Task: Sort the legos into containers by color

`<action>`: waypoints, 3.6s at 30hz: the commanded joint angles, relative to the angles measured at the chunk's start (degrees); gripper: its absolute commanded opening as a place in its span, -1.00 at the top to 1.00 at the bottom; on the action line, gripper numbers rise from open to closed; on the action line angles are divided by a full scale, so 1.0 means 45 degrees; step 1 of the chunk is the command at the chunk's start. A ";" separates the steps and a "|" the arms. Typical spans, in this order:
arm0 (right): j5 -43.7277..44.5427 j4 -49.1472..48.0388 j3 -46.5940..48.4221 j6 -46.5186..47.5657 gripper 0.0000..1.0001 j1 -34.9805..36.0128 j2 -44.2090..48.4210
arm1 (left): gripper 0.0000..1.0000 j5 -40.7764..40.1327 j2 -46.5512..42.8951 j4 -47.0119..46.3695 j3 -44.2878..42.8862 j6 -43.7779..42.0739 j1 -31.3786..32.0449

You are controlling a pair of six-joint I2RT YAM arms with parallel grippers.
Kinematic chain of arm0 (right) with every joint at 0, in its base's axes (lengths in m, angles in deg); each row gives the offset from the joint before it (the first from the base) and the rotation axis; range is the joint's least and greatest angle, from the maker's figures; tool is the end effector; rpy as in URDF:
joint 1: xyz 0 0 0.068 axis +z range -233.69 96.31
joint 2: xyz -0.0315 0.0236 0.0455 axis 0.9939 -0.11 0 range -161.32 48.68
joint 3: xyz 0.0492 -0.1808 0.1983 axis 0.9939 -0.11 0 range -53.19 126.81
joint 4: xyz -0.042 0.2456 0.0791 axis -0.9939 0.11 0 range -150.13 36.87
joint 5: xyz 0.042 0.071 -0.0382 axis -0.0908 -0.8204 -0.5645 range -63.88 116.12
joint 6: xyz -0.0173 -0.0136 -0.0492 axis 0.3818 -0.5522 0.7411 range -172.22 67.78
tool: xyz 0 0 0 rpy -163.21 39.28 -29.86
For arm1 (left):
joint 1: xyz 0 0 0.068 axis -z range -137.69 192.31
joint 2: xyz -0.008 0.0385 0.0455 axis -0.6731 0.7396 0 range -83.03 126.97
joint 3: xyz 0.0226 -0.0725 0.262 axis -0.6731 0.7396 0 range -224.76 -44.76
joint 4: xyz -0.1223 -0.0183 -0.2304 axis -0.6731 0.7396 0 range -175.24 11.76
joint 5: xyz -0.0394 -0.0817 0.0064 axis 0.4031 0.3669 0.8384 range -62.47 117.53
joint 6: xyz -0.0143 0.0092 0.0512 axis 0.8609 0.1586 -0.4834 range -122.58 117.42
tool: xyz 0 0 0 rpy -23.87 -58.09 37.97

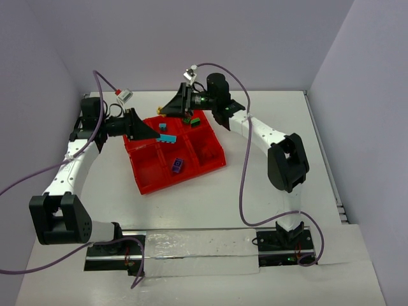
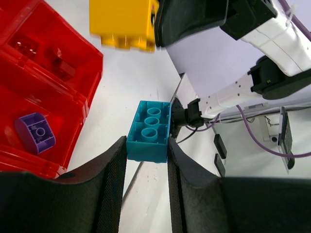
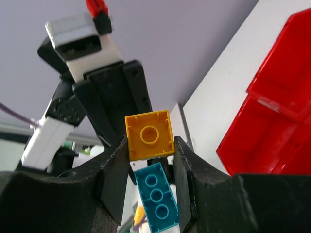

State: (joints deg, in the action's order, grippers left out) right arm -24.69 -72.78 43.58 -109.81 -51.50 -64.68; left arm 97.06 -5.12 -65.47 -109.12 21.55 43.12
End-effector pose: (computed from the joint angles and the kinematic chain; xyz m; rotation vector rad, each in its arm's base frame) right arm 0.3855 0.2751 0.3368 -0.3890 1.9646 1.8220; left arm 0.2886 -0.0376 0.3250 0.3203 2.0533 -1.5457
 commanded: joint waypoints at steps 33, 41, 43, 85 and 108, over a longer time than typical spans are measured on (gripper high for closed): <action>0.7075 0.9444 -0.1241 0.7016 1.00 -0.1855 0.5122 | 0.69 -1.2479 0.6846 0.1641 -0.6214 0.2891 0.1396; 0.7064 0.9648 -0.0662 0.7172 1.00 -0.0074 0.4561 | -0.71 -1.2825 0.5952 0.2147 -0.6390 0.2425 0.1806; 0.7017 0.9662 -0.0468 0.7172 1.00 0.0403 0.4313 | -0.78 -1.2791 0.5755 0.2541 -0.6694 0.2344 0.1811; 1.1471 0.8030 0.2734 0.6874 -0.55 0.4630 -0.0239 | -0.86 -1.7321 -0.1205 0.7830 -0.6626 0.1669 0.0834; 1.5434 1.0627 -0.4828 0.7202 -1.00 -0.0612 0.9560 | -0.86 -1.7212 -0.1342 0.7057 -0.6243 0.1417 0.0815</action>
State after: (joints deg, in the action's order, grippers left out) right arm 37.83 -30.04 26.43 -79.35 -50.89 -27.70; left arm 19.17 -10.47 -30.44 -136.40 29.33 46.80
